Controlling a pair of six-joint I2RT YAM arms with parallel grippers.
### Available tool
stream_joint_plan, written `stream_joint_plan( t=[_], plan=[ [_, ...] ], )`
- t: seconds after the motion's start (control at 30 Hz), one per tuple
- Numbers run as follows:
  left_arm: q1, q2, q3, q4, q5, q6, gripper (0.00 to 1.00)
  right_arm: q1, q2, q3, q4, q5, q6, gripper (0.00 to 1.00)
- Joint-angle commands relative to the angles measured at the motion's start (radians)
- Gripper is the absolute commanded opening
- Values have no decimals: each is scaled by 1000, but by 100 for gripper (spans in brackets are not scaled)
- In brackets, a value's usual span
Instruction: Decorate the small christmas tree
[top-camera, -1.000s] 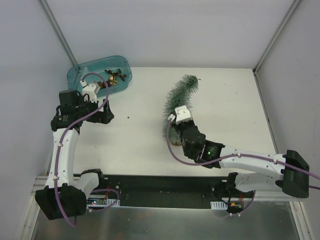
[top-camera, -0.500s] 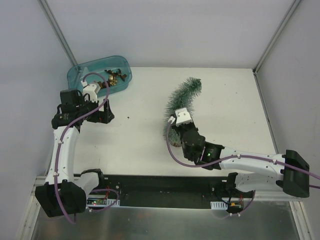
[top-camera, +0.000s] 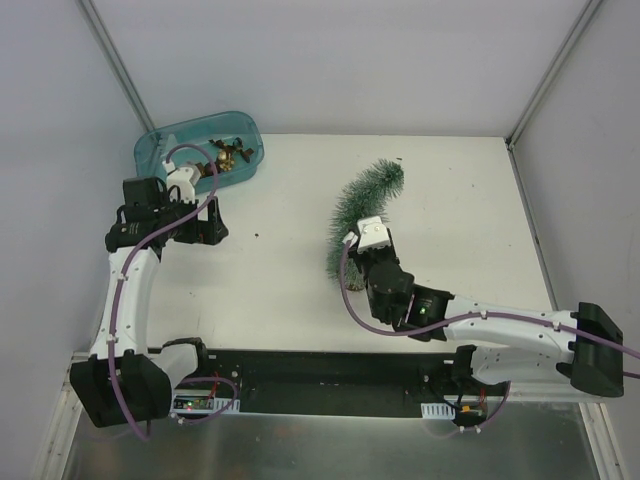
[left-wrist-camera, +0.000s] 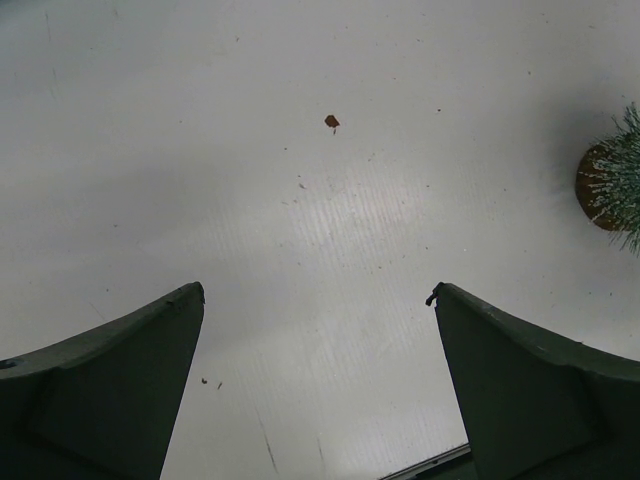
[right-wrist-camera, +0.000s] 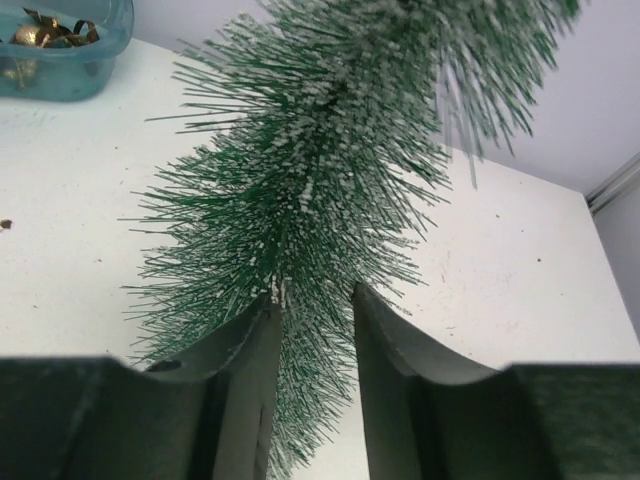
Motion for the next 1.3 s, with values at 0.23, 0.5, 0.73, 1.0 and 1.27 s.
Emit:
stream_joint_plan(
  t=[0.23, 0.5, 0.73, 1.0, 1.27],
  plan=[
    [6, 214, 148, 111, -131, -73, 99, 69, -21, 27, -65, -11, 81, 69],
    [4, 504, 318, 155, -304, -249, 99, 331, -51, -7, 136, 86, -105, 71],
    [4, 709, 450, 154, -390, -433, 99, 514, -15, 28, 341, 178, -348, 72],
    [9, 802, 530, 143, -407, -559, 99, 574, -23, 50, 325, 190, -380, 72],
    [15, 772, 507, 147, -393, -677, 99, 580, -26, 48, 303, 181, -374, 72]
  ],
)
